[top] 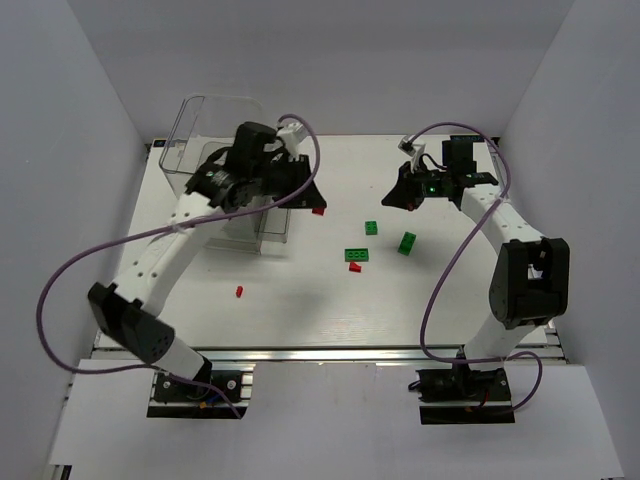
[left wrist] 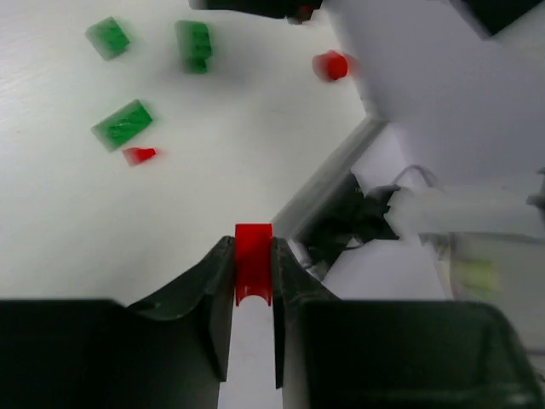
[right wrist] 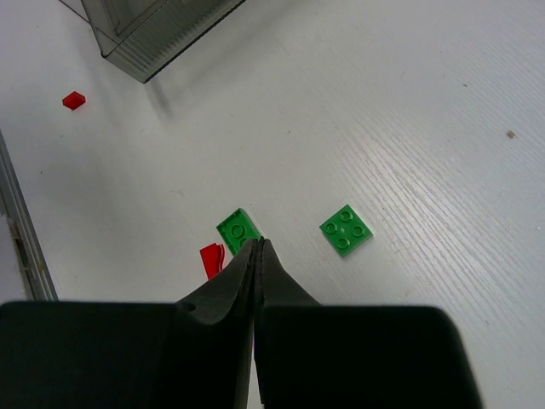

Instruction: Sort the legos into containers by color

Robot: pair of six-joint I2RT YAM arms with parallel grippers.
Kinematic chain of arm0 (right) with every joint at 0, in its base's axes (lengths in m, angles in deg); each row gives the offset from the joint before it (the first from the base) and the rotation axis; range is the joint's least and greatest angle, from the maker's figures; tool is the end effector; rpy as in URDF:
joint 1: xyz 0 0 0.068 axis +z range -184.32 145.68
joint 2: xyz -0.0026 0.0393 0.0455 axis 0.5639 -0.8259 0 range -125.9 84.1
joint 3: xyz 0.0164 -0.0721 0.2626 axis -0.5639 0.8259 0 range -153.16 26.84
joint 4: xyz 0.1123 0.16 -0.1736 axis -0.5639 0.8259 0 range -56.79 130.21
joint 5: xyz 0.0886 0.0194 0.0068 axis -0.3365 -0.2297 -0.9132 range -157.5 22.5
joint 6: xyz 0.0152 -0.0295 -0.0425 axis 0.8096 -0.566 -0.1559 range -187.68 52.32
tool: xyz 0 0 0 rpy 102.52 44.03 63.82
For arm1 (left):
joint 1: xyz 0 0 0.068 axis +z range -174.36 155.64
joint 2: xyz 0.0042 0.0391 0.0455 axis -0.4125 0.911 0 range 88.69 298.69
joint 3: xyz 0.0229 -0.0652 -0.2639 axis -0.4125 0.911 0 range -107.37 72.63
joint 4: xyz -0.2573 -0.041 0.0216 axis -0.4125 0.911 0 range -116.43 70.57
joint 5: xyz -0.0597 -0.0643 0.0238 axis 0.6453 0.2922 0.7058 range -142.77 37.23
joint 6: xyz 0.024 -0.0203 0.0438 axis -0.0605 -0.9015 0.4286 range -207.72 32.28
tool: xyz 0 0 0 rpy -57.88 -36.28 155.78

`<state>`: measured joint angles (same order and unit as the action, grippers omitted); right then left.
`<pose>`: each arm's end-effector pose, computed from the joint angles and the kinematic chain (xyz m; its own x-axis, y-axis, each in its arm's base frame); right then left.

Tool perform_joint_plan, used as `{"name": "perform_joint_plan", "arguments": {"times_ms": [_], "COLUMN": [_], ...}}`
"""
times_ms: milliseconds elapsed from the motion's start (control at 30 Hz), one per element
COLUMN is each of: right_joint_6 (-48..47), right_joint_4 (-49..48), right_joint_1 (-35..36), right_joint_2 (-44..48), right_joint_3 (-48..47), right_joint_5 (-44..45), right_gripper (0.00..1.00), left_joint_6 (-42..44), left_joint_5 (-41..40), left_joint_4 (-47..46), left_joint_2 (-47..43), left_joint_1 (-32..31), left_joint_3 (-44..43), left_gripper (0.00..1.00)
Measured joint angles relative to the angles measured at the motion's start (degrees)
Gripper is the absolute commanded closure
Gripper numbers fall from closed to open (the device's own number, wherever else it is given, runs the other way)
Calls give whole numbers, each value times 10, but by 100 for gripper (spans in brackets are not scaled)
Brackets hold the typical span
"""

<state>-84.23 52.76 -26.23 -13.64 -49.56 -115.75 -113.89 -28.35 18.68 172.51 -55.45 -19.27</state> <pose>0.3720 0.0797 0.2778 -0.4354 -0.2535 -0.8638 -0.8097 0.5296 0.2528 0.2583 -0.1731 0.4058 -0.7949 0.0104 -0.6066 0.4482 0.6840 -0.5756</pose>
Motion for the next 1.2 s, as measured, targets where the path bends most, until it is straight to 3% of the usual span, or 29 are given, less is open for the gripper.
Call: {"name": "perform_joint_plan", "arguments": {"times_ms": [33,167,300,533,633,667,767,867,933,1000,1067,1100,1133,1200], "right_joint_6": [0,-1,-3,-9,-11,-12,-18,-29,-44,-68,-115,-146,-193,-331], "right_joint_4": [0,0,2,6,10,10,15,22,31,48,82,111,143,249], "right_joint_1": [0,0,0,0,0,0,0,0,0,0,1,2,2,6], "right_joint_2": [6,18,19,25,28,29,29,30,30,31,31,31,30,21], "right_joint_3": [3,5,5,21,28,31,32,32,32,31,27,22,16,-6], "right_joint_5": [2,8,20,31,31,31,33,32,29,19,-4,-19,-35,-71], "right_gripper": [100,99,97,94,88,82,66,55,52,51,51,52,53,55], "left_joint_6": [8,38,73,123,133,134,137,137,136,135,133,131,127,126], "left_joint_5": [29,-201,-349,-459,-479,-484,-492,-495,-495,-494,-490,-486,-479,-449], "left_joint_4": [17,62,76,84,83,83,83,83,83,85,86,87,86,82], "left_joint_2": [28,120,207,292,309,313,323,328,328,328,328,328,327,317], "left_joint_1": [0,-20,-9,6,5,6,6,6,6,6,6,5,5,3], "left_joint_3": [-31,-122,-153,-157,-158,-158,-159,-158,-159,-165,-179,-189,-200,-212], "left_gripper": [100,100,100,100,99,82,49,39,39,40,49,74,87,100]}}
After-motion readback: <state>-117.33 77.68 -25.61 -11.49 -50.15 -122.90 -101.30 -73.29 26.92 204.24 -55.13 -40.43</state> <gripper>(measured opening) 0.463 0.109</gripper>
